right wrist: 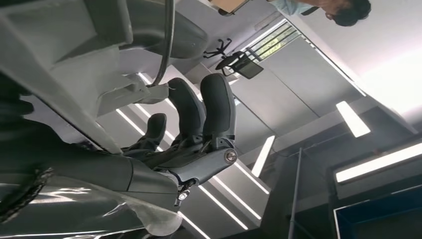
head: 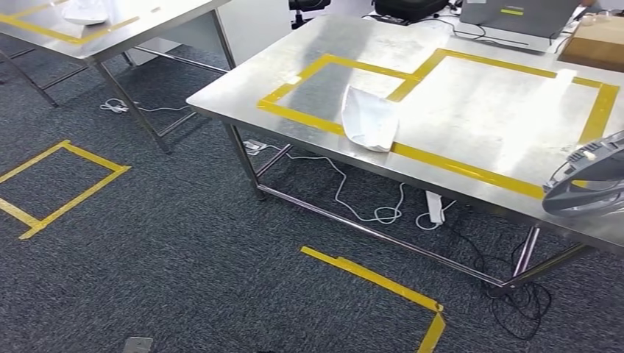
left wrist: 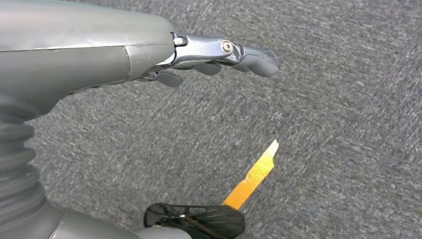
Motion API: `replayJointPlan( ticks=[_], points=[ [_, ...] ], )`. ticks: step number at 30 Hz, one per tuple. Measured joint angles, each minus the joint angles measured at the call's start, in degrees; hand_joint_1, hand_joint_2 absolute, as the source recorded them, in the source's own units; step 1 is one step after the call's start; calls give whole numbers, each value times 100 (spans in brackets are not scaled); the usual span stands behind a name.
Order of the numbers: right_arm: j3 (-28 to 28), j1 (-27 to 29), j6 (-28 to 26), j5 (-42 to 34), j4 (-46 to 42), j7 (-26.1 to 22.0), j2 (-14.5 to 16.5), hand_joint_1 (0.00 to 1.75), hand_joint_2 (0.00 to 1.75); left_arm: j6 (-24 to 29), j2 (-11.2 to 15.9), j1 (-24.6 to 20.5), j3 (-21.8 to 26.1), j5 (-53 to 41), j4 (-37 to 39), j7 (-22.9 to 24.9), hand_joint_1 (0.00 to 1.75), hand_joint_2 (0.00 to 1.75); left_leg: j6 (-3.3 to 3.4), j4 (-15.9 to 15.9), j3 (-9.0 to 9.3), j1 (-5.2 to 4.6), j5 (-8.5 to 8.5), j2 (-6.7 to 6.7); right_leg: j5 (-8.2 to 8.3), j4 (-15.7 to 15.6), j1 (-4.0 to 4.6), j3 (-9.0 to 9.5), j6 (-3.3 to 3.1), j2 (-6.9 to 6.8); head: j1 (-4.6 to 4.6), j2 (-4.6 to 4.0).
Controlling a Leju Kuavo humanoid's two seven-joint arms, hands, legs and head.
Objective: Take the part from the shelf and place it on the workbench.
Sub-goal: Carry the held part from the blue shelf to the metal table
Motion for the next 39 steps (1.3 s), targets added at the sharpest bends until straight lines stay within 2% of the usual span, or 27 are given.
replayJointPlan(
  ticks=[1, 3, 4, 5, 7, 9, 10, 12, 13, 14, 15, 17, 18, 20, 22, 24, 25, 27, 28, 29, 30, 32, 33, 34, 35, 38, 39],
  points=[
    [5, -1, -1, 23, 10, -16, 1, 175, 175, 0, 1, 0, 0, -9, 0, 1, 0, 175, 95, -365, 156, -57, 214, -20, 4, -3, 22, -1, -9, 9, 0, 0],
    [22, 0, -1, 59, 28, -39, 8, 175, 175, 2, 19, -1, 0, -25, 1, 2, 0, 175, 298, -1094, 481, -169, 496, -62, 16, -15, 39, -5, -20, 19, 7, -1],
    [32, 1, -1, 70, 39, -44, 12, 175, 175, 3, 28, -2, 0, -29, 1, 2, 0, 175, 362, -1298, 573, -207, 548, -73, 25, -22, 35, -8, -15, 20, 1, -1],
    [44, 5, -1, 76, 52, -48, 16, 175, 175, 4, 36, -4, 0, -33, 1, 2, 0, 175, 394, -1378, 606, -225, 549, -70, 36, -34, 26, -11, -3, 17, -6, -1],
    [59, 7, -2, 79, 67, -49, 16, 175, 175, 7, 36, -5, 0, -33, 1, 2, 0, 175, 381, -1489, 637, -218, 612, -52, 51, -63, 20, -21, 36, 6, -22, 0],
    [63, -18, -3, 80, 73, -50, 11, 175, 175, 10, 33, -9, 0, -32, 1, 2, 0, 175, 344, -1652, 691, -182, 703, -37, -69, 66, 26, -107, 68, -7, -15, 0],
    [65, -35, -3, 80, 78, -50, 9, 175, 175, 9, 28, -11, 0, -32, 1, 2, 0, 175, 322, -1707, 706, -162, 737, -30, -213, 301, 24, -222, 80, -12, -10, 0],
    [75, -53, -2, 80, 96, -49, 10, 175, 175, 7, 8, -11, 0, -32, 2, 2, 0, 175, 317, -1718, 694, -150, 753, -26, -544, 1002, 14, -538, 126, -13, -8, -1],
    [80, -46, -2, 80, 105, -49, 11, 175, 175, 4, -3, -9, 0, -32, 2, 3, 0, 175, 313, -1713, 688, -141, 752, -25, -630, 1279, 3, -660, 155, -16, -7, -1],
    [83, -37, -1, 80, 114, -48, 11, 175, 175, 3, -14, -8, 0, -32, 2, 3, 0, 175, 300, -1704, 685, -128, 750, -24, -613, 1369, -13, -695, 188, -23, -8, -1],
    [84, -33, -1, 81, 120, -49, 11, 175, 175, 1, -21, -8, 0, -32, 2, 4, 0, 175, 278, -1684, 682, -110, 742, -24, -489, 1227, -34, -615, 224, -35, -8, -1],
    [86, -45, -2, 94, 125, -61, 16, 175, 175, -3, -18, -8, 0, -34, 2, 4, 0, 175, 193, -1599, 660, -75, 695, -26, -169, 521, -78, -230, 314, -83, -4, -1],
    [92, -61, -2, 110, 129, -73, 21, 175, 175, -3, -8, -10, 0, -35, 1, 4, 0, 175, 145, -1526, 630, -70, 659, -29, -80, 210, -88, -52, 316, -86, 4, -1],
    [115, -78, -8, 157, 140, -101, 37, 175, 175, -4, 11, -9, 0, -42, 1, 3, 0, 175, 75, -1422, 576, -83, 616, -33, -92, -9, -77, 82, 230, -68, 0, -1],
    [152, -82, -15, 217, 149, -121, 55, 175, 175, -5, 7, -5, 0, -53, 1, 1, 0, 175, 42, -1385, 553, -84, 601, -33, -81, 14, -75, 71, 111, -48, -16, -1],
    [191, -105, -19, 276, 154, -133, 69, 175, 175, -5, 7, -7, 0, -68, 1, 0, 0, 175, -14, -1206, 480, -70, 460, -38, -69, 20, -84, 62, 54, -44, -33, -1],
    [209, -124, -20, 299, 155, -137, 74, 175, 175, -9, 8, -11, 0, -75, 1, -1, 0, 175, -48, -961, 377, -58, 308, -41, -64, 18, -85, 60, 34, -44, -42, 0],
    [245, -150, -16, 336, 165, -142, 87, 175, 175, -33, 5, -12, 0, -87, 1, -7, 0, 175, -85, -220, 46, -39, -52, -42, -63, 18, -73, 54, 14, -41, -55, 0],
    [266, -159, -13, 355, 179, -146, 98, 175, 175, -54, 4, -9, 0, -91, 2, -11, 0, 175, -80, 98, -103, -35, -156, -43, -65, 19, -61, 53, 9, -37, -55, -1],
    [288, -167, -8, 375, 198, -150, 112, 175, 175, -75, 3, -6, 0, -94, 2, -17, 0, 175, -59, 244, -179, -37, -155, -44, -66, 19, -45, 53, 5, -32, -55, -1],
    [315, -176, -4, 398, 224, -153, 126, 175, 175, -95, 3, -4, 0, -98, 2, -23, 0, 175, -21, 176, -161, -45, -48, -47, -67, 18, -27, 53, 2, -25, -54, -1],
    [367, -208, -1, 444, 287, -162, 153, 175, 175, -125, 13, -5, 0, -107, 2, -42, 0, 175, 111, -525, 135, -96, 361, -74, -66, 15, -3, 55, 0, -9, -52, -1],
    [391, -230, -2, 468, 325, -169, 172, 175, 175, -139, 22, -5, 0, -113, 2, -54, 0, 175, 182, -901, 305, -123, 510, -86, -65, 10, 8, 52, 1, 0, -49, -1],
    [417, -250, -3, 491, 375, -179, 201, 175, 175, -157, 34, -6, 0, -116, 2, -68, 0, 175, 236, -1182, 431, -152, 601, -95, -60, 4, 8, 47, 7, 5, -52, -1],
    [444, -260, -5, 515, 431, -190, 233, 175, 175, -182, 44, -7, 0, -118, 2, -81, 0, 175, 270, -1326, 493, -174, 622, -100, -53, -5, 3, 42, 16, 9, -51, 0],
    [531, -270, -16, 566, 586, -221, 306, 175, 175, -277, 58, -18, 0, -115, 2, -117, 0, 175, 274, -1476, 542, -174, 667, -80, -44, -42, -7, 20, 77, 6, -55, 0],
    [554, -283, -19, 575, 627, -230, 318, 175, 175, -306, 61, -24, 0, -115, 2, -131, 0, 175, 274, -1551, 570, -159, 705, -73, -107, 30, -6, -27, 93, 0, -52, 0]
  ],
)
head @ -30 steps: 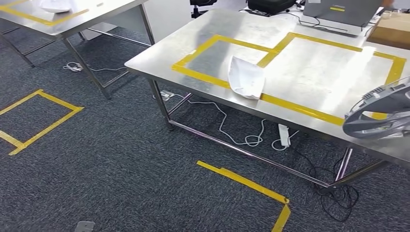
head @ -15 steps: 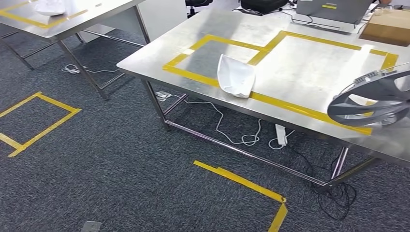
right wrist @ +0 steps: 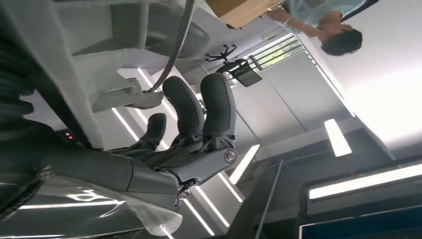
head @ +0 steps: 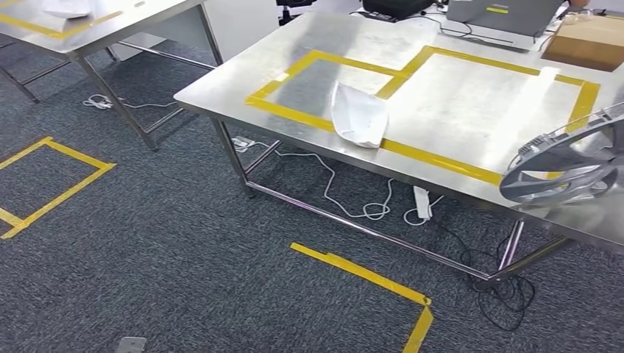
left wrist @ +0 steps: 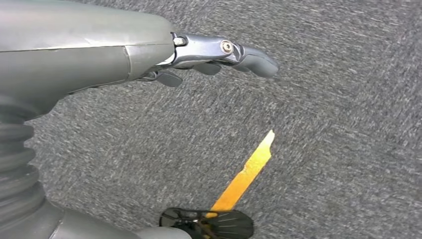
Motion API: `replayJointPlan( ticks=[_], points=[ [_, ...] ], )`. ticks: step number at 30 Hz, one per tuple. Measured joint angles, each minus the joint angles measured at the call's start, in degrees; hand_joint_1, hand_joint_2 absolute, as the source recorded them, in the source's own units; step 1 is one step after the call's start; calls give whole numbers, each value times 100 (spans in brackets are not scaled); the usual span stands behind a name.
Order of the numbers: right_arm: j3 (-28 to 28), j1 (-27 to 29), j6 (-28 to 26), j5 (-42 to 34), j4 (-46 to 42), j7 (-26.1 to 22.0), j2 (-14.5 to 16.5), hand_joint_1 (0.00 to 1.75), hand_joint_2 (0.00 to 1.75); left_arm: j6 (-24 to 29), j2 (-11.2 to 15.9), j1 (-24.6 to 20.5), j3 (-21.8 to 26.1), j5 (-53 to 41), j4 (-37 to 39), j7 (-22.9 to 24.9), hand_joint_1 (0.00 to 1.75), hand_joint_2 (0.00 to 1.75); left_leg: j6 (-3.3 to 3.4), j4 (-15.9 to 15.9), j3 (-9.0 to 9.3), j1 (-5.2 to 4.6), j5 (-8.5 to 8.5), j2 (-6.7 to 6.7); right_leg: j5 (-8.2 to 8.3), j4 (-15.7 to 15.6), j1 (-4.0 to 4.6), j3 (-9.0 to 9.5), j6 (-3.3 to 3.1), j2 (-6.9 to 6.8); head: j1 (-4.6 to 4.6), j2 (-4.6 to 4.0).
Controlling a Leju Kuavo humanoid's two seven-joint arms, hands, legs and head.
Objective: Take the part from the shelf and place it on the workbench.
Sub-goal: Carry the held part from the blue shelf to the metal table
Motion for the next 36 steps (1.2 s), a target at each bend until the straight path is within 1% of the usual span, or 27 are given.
replayJointPlan(
  ticks=[1, 3, 4, 5, 6, 7, 8, 9, 10, 11, 14, 15, 17, 19, 20, 21, 22, 24, 25, 26, 27, 30, 31, 32, 34, 35, 36],
  points=[
    [19, -18, -2, 7, 41, -5, 9, 175, 175, -27, 2, -5, 0, 2, 0, -13, 0, 175, -2, -70, 26, 16, 36, 6, -114, 180, 3, -91, 12, -6, 7, 0],
    [53, -47, -2, 17, 118, -9, 33, 175, 175, -76, 4, -8, 0, 7, 0, -30, 0, 175, 6, -107, 38, 28, 59, 10, -436, 845, 2, -407, 37, -12, 12, 0],
    [72, -45, -3, 21, 152, -9, 48, 175, 175, -91, 3, -7, 0, 8, 0, -32, 0, 175, 7, -104, 37, 28, 58, 10, -542, 1169, 1, -566, 57, -13, 12, 0],
    [90, -37, -3, 23, 183, -9, 66, 175, 175, -99, -1, -6, 0, 8, 0, -33, 0, 175, 5, -99, 37, 30, 54, 11, -561, 1356, -3, -667, 79, -17, 10, -1],
    [102, -30, -5, 19, 211, -9, 83, 175, 175, -102, -4, -7, 0, 9, 0, -33, 0, 175, -3, -90, 38, 34, 47, 11, -467, 1324, -10, -667, 101, -26, 10, -1],
    [106, -27, -9, 7, 232, -9, 96, 175, 175, -100, -7, -9, 0, 9, 0, -33, 0, 175, -18, -70, 39, 41, 33, 11, -285, 1080, -21, -557, 122, -41, 10, -1],
    [106, -29, -13, -9, 250, -9, 106, 175, 175, -94, -9, -9, 0, 9, 0, -32, 0, 175, -44, -35, 35, 49, 8, 9, -88, 698, -34, -377, 145, -67, 11, -1],
    [104, -39, -19, -27, 266, -9, 117, 175, 175, -84, -6, -8, 1, 9, 0, -31, 0, 175, -77, 15, 19, 45, -22, 6, 41, 334, -31, -178, 157, -91, 14, -1],
    [102, -48, -29, -46, 277, -9, 127, 175, 175, -72, -2, -5, 2, 8, 0, -28, 0, 175, -107, 69, -5, 40, -47, 3, 104, 79, -26, -37, 133, -102, 11, -1],
    [100, -55, -38, -63, 285, -8, 139, 175, 175, -61, 3, -1, 3, 8, 0, -25, 0, 175, -132, 112, -30, 31, -64, 1, 105, -46, -16, 34, 101, -105, 9, 0],
    [88, -71, -56, -126, 293, -4, 168, 175, 175, -41, 7, 11, 3, 2, 0, -16, 0, 175, -190, 182, -64, 32, -93, 5, 97, -58, -9, 43, -35, -72, 6, 1],
    [85, -85, -56, -143, 295, -4, 174, 175, 175, -38, 4, 11, 4, -2, 0, -16, 0, 175, -225, 273, -96, 40, -158, 6, 102, -62, -17, 49, -74, -67, 0, 0],
    [82, -109, -52, -165, 295, -3, 185, 175, 175, -30, -3, 7, 5, -8, 0, -16, 0, 175, -307, 762, -303, 74, -448, 3, 110, -69, -27, 58, -131, -64, -18, -1],
    [81, -112, -44, -179, 296, 0, 199, 175, 175, -21, -6, 11, 8, -9, 0, -16, 0, 175, -357, 1508, -637, 115, -788, 3, 111, -68, -27, 55, -148, -55, -30, 0],
    [80, -112, -39, -184, 296, 2, 207, 175, 175, -19, -8, 15, 12, -9, 0, -16, 0, 175, -365, 1749, -743, 132, -851, 3, 111, -68, -26, 54, -148, -47, -30, 0],
    [79, -111, -32, -189, 297, 2, 213, 175, 175, -18, -9, 19, 17, -10, 0, -16, 0, 175, -363, 1789, -758, 143, -805, 3, 111, -68, -26, 55, -148, -38, -31, 0],
    [78, -111, -25, -195, 297, 3, 217, 175, 175, -16, -10, 20, 22, -12, 0, -16, 0, 175, -351, 1605, -669, 150, -659, 1, 113, -68, -26, 58, -145, -29, -30, 0],
    [72, -112, -17, -208, 297, 4, 221, 175, 175, -10, -8, 18, 30, -16, 0, -16, 0, 175, -297, 841, -299, 148, -288, -28, 120, -69, -25, 59, -130, -13, -29, 0],
    [67, -112, -16, -214, 297, 5, 221, 175, 175, -7, -7, 16, 32, -19, 0, -16, 0, 175, -270, 498, -140, 140, -177, -46, 128, -69, -21, 49, -112, -5, -27, -1],
    [61, -111, -16, -217, 297, 7, 223, 175, 175, -4, -5, 17, 34, -21, 0, -16, 0, 175, -250, 278, -44, 130, -128, -62, 140, -74, -19, 35, -86, 2, -26, -1],
    [56, -110, -15, -220, 297, 8, 225, 175, 175, -2, -4, 17, 37, -24, 0, -16, 0, 175, -237, 192, -14, 116, -137, -73, 155, -86, -22, 23, -53, 7, -25, -1],
    [38, -97, -11, -235, 298, 11, 228, 175, 175, 8, -9, 17, 39, -37, 0, -16, 0, 175, -159, 81, 11, 116, -72, -44, 140, -93, -41, -17, 43, 6, -21, -1],
    [26, -93, -10, -240, 298, 12, 228, 175, 175, 10, -11, 13, 39, -42, 0, -17, 0, 175, -122, 35, 23, 124, -40, -32, 48, 30, -38, -83, 58, -1, -14, 0],
    [14, -89, -8, -244, 299, 11, 228, 175, 175, 12, -13, 11, 39, -45, 0, -19, 0, 175, -96, 1, 32, 130, -16, -21, -102, 281, -36, -205, 64, -10, -5, -1],
    [0, -75, -5, -249, 307, 12, 229, 175, 175, 16, -12, 12, 40, -48, 0, -20, 0, 175, -74, -3, 22, 114, -7, -12, -441, 1023, -24, -541, 77, -16, 2, -1],
    [-1, -56, -3, -251, 314, 13, 229, 175, 175, 18, -11, 14, 41, -49, 0, -20, 0, 175, -72, -2, 20, 106, -7, -8, -525, 1315, -21, -675, 85, -17, 3, -1],
    [-1, -35, -2, -252, 323, 13, 229, 175, 175, 20, -13, 15, 42, -49, 0, -20, 0, 175, -71, 1, 20, 101, -8, -5, -508, 1421, -20, -726, 91, -18, 2, 0]
  ],
)
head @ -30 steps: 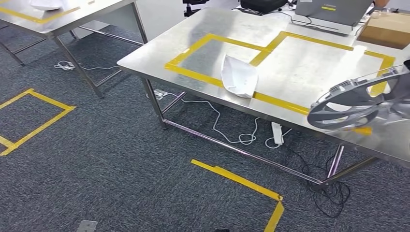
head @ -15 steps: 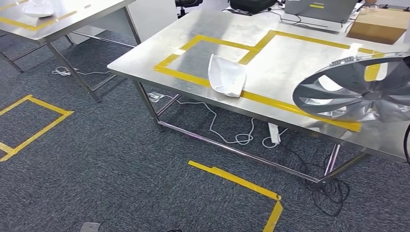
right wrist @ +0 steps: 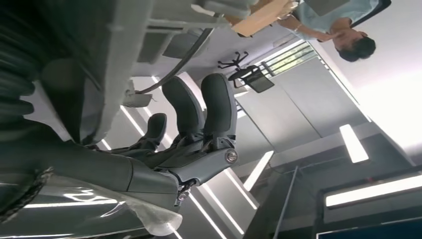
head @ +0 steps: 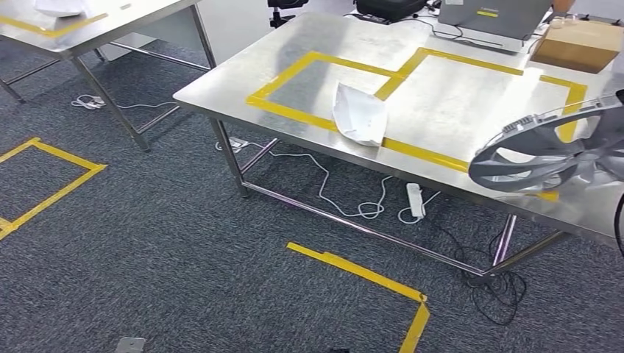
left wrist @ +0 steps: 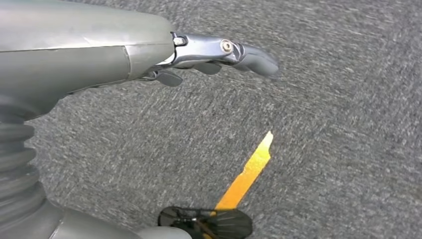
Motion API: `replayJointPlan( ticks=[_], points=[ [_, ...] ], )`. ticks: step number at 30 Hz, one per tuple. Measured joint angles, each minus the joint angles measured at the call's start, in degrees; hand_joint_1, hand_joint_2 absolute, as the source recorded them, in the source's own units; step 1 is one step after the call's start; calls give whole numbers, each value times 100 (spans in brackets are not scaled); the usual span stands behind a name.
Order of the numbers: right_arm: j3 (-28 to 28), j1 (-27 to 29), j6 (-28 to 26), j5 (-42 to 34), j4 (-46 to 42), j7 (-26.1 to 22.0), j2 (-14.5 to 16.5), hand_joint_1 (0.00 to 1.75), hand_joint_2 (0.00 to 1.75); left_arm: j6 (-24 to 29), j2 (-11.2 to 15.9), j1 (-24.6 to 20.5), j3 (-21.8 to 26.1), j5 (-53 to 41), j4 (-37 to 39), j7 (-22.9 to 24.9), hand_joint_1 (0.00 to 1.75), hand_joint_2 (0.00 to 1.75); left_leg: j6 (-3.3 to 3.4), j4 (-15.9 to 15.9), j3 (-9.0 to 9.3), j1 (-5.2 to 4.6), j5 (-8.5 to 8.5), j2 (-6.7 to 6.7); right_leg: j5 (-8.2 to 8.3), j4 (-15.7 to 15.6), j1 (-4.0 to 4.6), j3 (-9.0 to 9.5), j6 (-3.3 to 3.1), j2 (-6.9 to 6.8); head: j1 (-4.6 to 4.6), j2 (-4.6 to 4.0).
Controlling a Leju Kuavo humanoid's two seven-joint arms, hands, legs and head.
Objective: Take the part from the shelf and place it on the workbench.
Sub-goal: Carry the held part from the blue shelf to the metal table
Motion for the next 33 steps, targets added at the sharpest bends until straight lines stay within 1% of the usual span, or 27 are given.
replayJointPlan(
  ticks=[1, 3, 4, 5, 7, 8, 9, 10, 11, 13, 14, 15, 16, 17, 18, 19, 20, 21, 23, 25, 26, 28, 29, 30, 31, 32, 33],
  points=[
    [-1, 13, 1, -1, 7, 0, 0, 175, 175, 1, -4, 0, 1, 0, 0, 0, 0, 175, -1, 7, 1, -2, -2, 3, 123, -126, 1, 63, 0, -6, 2, 0],
    [-8, 10, 1, -3, 11, 0, -1, 175, 175, 1, -11, -2, 1, -1, 0, 0, 0, 175, -18, 43, -2, -4, -25, 7, 473, -861, 4, 441, -6, -61, 3, -1],
    [-11, -2, 0, -5, 10, -1, 0, 175, 175, 1, -13, -4, 1, -2, 0, 0, 0, 175, -37, 84, -17, -16, -43, 8, 578, -1215, 15, 634, -21, -92, 2, -1],
    [-14, -14, -1, -6, 9, -1, 1, 175, 175, 1, -12, -3, 2, -2, 0, -1, 0, 175, -59, 117, -35, -27, -57, 10, 620, -1439, 26, 759, -39, -117, -3, -1],
    [-16, -29, -2, -13, 7, -1, 2, 175, 175, 1, -11, 4, 2, -2, 0, -2, 0, 175, -99, 156, -63, -43, -66, 22, 604, -1536, 52, 821, -92, -109, -9, -1],
    [-20, -34, -3, -17, 7, -1, 2, 175, 175, 2, -6, 7, 2, -2, 0, -3, 0, 175, -116, 159, -67, -39, -75, 31, 614, -1533, 43, 818, -120, -99, -10, 0],
    [-25, -43, -4, -21, 5, -2, 2, 175, 175, 2, -3, 8, 2, -2, 0, -5, 0, 175, -143, 193, -74, -35, -111, 34, 621, -1537, 33, 821, -148, -88, -10, 0],
    [-29, -54, -4, -24, 3, -2, 2, 175, 175, 3, -3, 7, 2, -2, 0, -8, 0, 175, -178, 309, -117, -28, -203, 33, 630, -1544, 18, 826, -178, -82, -25, 0],
    [-32, -63, -4, -26, 1, -2, 2, 175, 175, 3, -4, 5, 2, -2, 0, -10, 0, 175, -221, 543, -211, -12, -354, 29, 636, -1549, 4, 831, -202, -78, -41, -1],
    [-33, -69, -4, -28, -2, -2, 2, 175, 175, 3, -14, 8, 2, -2, 0, -13, 0, 175, -290, 1292, -527, 31, -728, 24, 636, -1548, 2, 831, -224, -62, -72, 0],
    [-32, -66, -4, -29, -2, -2, 3, 175, 175, 3, -15, 11, 2, -2, 0, -13, 0, 175, -310, 1621, -672, 52, -845, 24, 636, -1548, 1, 830, -224, -52, -73, 0],
    [-32, -65, -4, -29, -2, -2, 4, 175, 175, 3, -15, 14, 2, -2, 0, -13, 0, 175, -321, 1783, -742, 66, -861, 24, 636, -1547, 0, 830, -224, -40, -74, 0],
    [-31, -63, -4, -29, -2, -2, 5, 175, 175, 3, -15, 16, 2, -2, 0, -13, 0, 175, -322, 1718, -708, 76, -763, 24, 637, -1547, -2, 832, -222, -27, -74, 0],
    [-31, -63, -4, -29, -2, -2, 6, 175, 175, 3, -14, 16, 2, -2, 0, -13, 0, 175, -313, 1431, -572, 83, -577, 21, 638, -1546, -5, 836, -218, -14, -74, 0],
    [-31, -63, -4, -29, -2, -2, 7, 175, 175, 3, -13, 15, 2, -2, 0, -13, 0, 175, -297, 1017, -379, 86, -371, 5, 640, -1546, -8, 837, -211, -3, -74, 0],
    [-31, -63, -4, -29, -2, -2, 7, 175, 175, 3, -12, 14, 2, -3, 0, -13, 0, 175, -277, 625, -195, 82, -227, -15, 643, -1545, -4, 830, -194, 9, -73, 0],
    [-31, -62, -4, -29, -2, -2, 7, 175, 175, 4, -12, 11, 2, -3, 0, -13, 0, 175, -257, 342, -70, 75, -144, -34, 652, -1546, -2, 817, -167, 20, -71, 1],
    [-31, -59, -4, -29, -2, -2, 9, 175, 175, 4, -12, 9, 2, -3, 0, -14, 0, 175, -239, 200, -14, 64, -127, -50, 662, -1549, -2, 802, -134, 28, -69, 1],
    [-33, -41, -3, -30, -1, -2, 11, 175, 175, 5, -13, 7, 2, -3, 0, -19, 0, 175, -185, 160, -20, 41, -127, -49, 691, -1580, -13, 787, -53, 39, -67, 0],
    [-43, -20, -4, -36, 0, -2, 11, 175, 175, 5, -19, 5, 2, -2, 0, -26, 0, 175, -94, 89, -5, 43, -75, -28, 614, -1503, -32, 720, -6, 25, -56, -1],
    [-49, -17, -4, -40, 0, -2, 11, 175, 175, 5, -21, 3, 2, -2, 0, -30, 0, 175, -51, 52, 2, 47, -49, -17, 497, -1319, -34, 624, 1, 17, -46, 0],
    [-57, -8, -4, -45, 2, -1, 11, 175, 175, 5, -23, 1, 3, -2, 0, -33, 0, 175, -9, 34, 1, 37, -32, -4, 154, -624, -29, 295, -5, 3, -32, -1],
    [-58, 8, -3, -48, 6, -1, 11, 175, 175, 4, -23, 2, 4, -2, 0, -33, 0, 175, -2, 37, -3, 26, -33, 0, 26, -263, -23, 124, -4, 3, -33, -1],
    [-59, 30, -3, -53, 9, 1, 11, 175, 175, 3, -27, 3, 4, -3, 0, -33, 0, 175, 3, 42, -3, 17, -36, 4, -15, -39, -17, 15, -1, 3, -33, -1],
    [-62, 48, -3, -60, 12, 2, 11, 175, 175, 1, -33, 3, 4, -3, 0, -33, 0, 175, 6, 49, -3, 11, -40, 8, 52, -33, -12, 8, -2, 1, -32, -1],
    [-68, 57, -3, -66, 13, 3, 11, 175, 175, -1, -39, 2, 4, -4, 0, -34, 0, 175, 4, 60, -1, 9, -47, 11, 212, -248, -8, 112, -7, -6, -33, -1],
    [-80, 57, -4, -73, 13, 4, 11, 175, 175, -1, -45, 1, 4, -4, 0, -35, 0, 175, -4, 76, 0, 9, -59, 14, 411, -629, -6, 302, -12, -28, -31, -1]
  ],
)
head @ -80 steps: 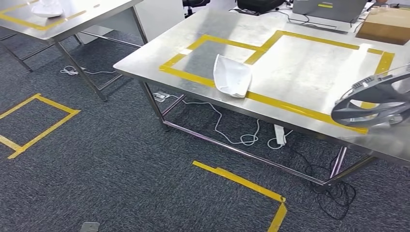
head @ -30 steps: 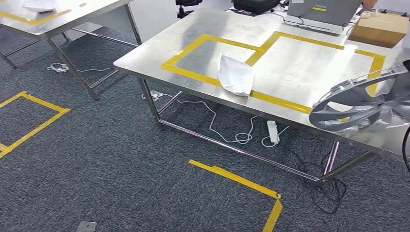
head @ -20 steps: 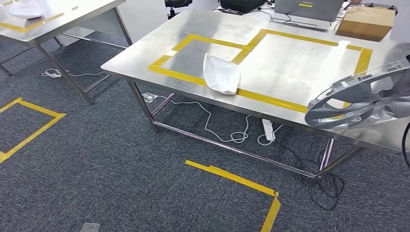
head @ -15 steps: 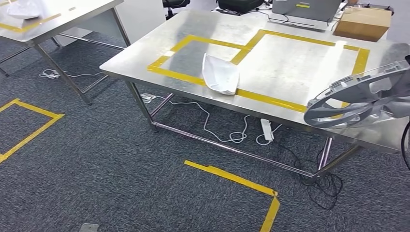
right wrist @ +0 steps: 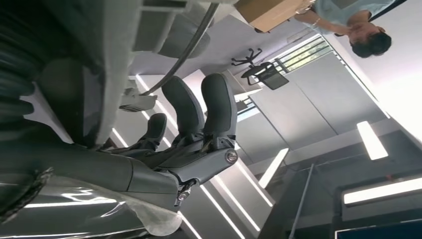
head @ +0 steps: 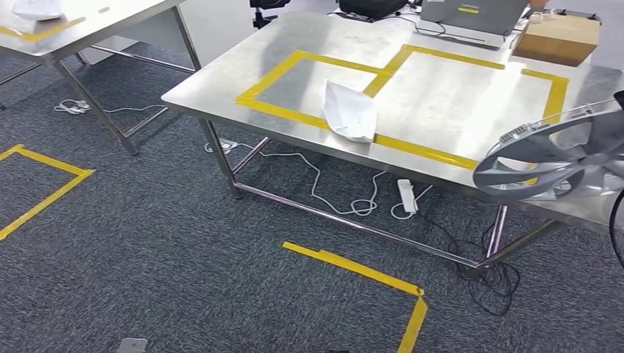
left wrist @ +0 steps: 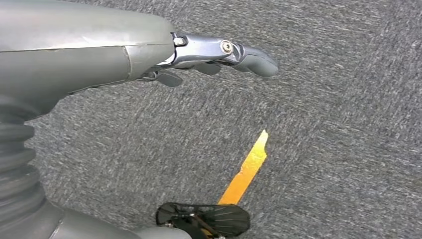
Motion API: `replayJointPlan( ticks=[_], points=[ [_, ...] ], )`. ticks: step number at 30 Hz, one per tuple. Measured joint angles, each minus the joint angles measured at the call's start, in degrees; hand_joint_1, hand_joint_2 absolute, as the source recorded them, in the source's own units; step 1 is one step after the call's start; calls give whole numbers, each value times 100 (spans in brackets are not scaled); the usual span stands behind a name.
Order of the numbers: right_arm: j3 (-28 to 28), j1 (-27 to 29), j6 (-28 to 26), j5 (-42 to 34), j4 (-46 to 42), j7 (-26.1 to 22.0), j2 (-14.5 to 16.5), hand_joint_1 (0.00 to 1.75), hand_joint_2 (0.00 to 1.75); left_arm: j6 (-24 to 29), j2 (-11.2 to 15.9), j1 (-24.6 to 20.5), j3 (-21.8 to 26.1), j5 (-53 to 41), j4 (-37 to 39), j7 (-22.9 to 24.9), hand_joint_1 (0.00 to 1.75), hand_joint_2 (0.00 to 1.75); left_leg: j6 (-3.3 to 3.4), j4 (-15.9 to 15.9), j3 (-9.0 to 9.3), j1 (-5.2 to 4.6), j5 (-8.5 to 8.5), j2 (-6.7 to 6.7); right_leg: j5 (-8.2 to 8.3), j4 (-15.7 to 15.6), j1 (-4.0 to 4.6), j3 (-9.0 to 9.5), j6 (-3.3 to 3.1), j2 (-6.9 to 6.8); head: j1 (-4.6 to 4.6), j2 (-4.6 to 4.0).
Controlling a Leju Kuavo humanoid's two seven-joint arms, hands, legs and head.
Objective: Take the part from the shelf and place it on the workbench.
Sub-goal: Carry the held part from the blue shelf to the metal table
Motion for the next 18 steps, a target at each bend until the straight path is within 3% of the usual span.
replayJointPlan(
  ticks=[2, 3, 7, 9, 11, 12, 13, 14, 16, 18],
  points=[
    [-25, -20, -1, -16, -4, 1, 0, 175, 175, 1, -3, -1, 1, 0, 0, -4, 0, 175, -42, 54, -22, -24, -32, 2, 214, -683, 22, 373, -18, -62, -5, 1],
    [-36, -27, -2, -30, -7, -1, 0, 175, 175, 2, -2, 1, 1, 0, 0, -7, 0, 175, -65, 78, -38, -36, -41, 5, 233, -852, 33, 465, -34, -80, -10, 1],
    [-70, -35, -3, -73, -15, -6, 1, 175, 175, 5, 7, 6, 2, -6, 0, -11, 0, 175, -155, 164, -71, -34, -109, 23, 228, -903, 23, 490, -127, -36, -29, 1],
    [-73, -44, -3, -85, -16, -8, 3, 175, 175, 7, 8, 1, 3, -11, 0, -11, 0, 175, -241, 583, -243, -3, -376, 15, 239, -913, 2, 502, -175, -20, -59, 0],
    [-73, -42, -2, -93, -16, -9, 6, 175, 175, 7, 1, 2, 7, -15, 0, -11, 0, 175, -300, 1311, -567, 38, -713, 13, 238, -913, 3, 501, -201, 5, -79, 0],
    [-73, -40, -2, -95, -15, -9, 8, 175, 175, 7, -1, 4, 9, -15, 0, -11, 0, 175, -312, 1572, -683, 52, -786, 13, 238, -913, 3, 500, -204, 22, -79, -1],
    [-72, -38, -1, -96, -15, -9, 9, 175, 175, 7, -1, 6, 14, -15, 0, -11, 0, 175, -313, 1643, -714, 61, -753, 13, 238, -912, 2, 501, -204, 41, -81, -1],
    [-73, -37, -1, -98, -15, -9, 10, 175, 175, 7, 0, 7, 20, -15, 0, -11, 0, 175, -305, 1495, -643, 67, -617, 10, 239, -912, 1, 503, -201, 61, -80, -1],
    [-74, -38, 0, -101, -16, -9, 11, 175, 175, 7, 2, 5, 34, -15, 0, -11, 0, 175, -262, 775, -296, 70, -245, -47, 245, -912, 2, 506, -185, 100, -80, -1],
    [-74, -38, 4, -105, -15, -10, 12, 175, 175, 7, 3, 0, 42, -18, 0, -12, 0, 175, -220, 216, -45, 61, -81, -116, 264, -910, 7, 478, -136, 140, -75, 0]
  ],
)
